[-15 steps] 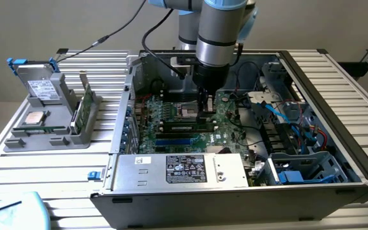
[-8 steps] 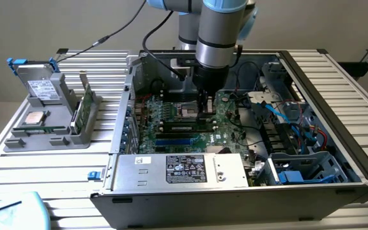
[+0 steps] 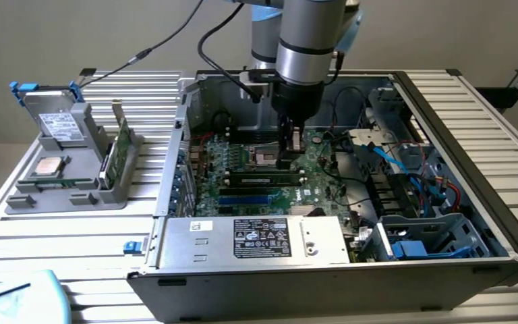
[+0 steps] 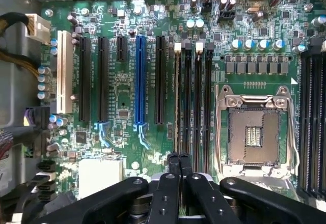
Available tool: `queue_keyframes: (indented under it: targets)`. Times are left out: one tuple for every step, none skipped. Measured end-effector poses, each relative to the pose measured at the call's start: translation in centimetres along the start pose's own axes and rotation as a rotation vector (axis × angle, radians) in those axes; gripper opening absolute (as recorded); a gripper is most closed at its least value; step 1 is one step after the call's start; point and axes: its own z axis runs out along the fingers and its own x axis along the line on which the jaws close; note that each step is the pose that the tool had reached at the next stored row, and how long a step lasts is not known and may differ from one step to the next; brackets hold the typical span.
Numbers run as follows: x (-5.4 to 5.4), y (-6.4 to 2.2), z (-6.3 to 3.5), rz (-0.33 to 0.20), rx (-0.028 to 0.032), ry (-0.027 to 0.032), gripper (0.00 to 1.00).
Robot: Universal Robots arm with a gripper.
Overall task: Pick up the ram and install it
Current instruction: 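Press down the ram until it locks into place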
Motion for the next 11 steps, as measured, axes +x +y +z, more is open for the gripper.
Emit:
queue_keyframes:
  targets:
    - [0.0,0.09,0.01,0.0,0.0,-0.0002,0.1]
    - [0.0,0.21,0.02,0.001,0.0001,-0.0002,0.1]
    - [0.0,0.38,0.02,0.001,0.0,-0.0001,0.1]
    - [0.0,0.56,0.03,0.001,-0.0001,0.0003,0.1]
    - [0.0,0.75,0.04,0.002,-0.0002,0.0008,0.1]
    - [0.0,0.97,0.06,0.002,-0.0002,0.0012,0.1]
    - [0.0,1.2,0.07,0.003,-0.0003,0.0018,0.1]
    - [0.0,1.42,0.09,0.003,-0.0003,0.0022,0.1]
    - [-0.1,1.65,0.11,0.004,-0.0004,0.0029,0.1]
    - [-0.1,1.88,0.12,0.004,-0.0005,0.0037,0.1]
    - [-0.1,2.1,0.14,0.005,-0.0005,0.0041,0.1]
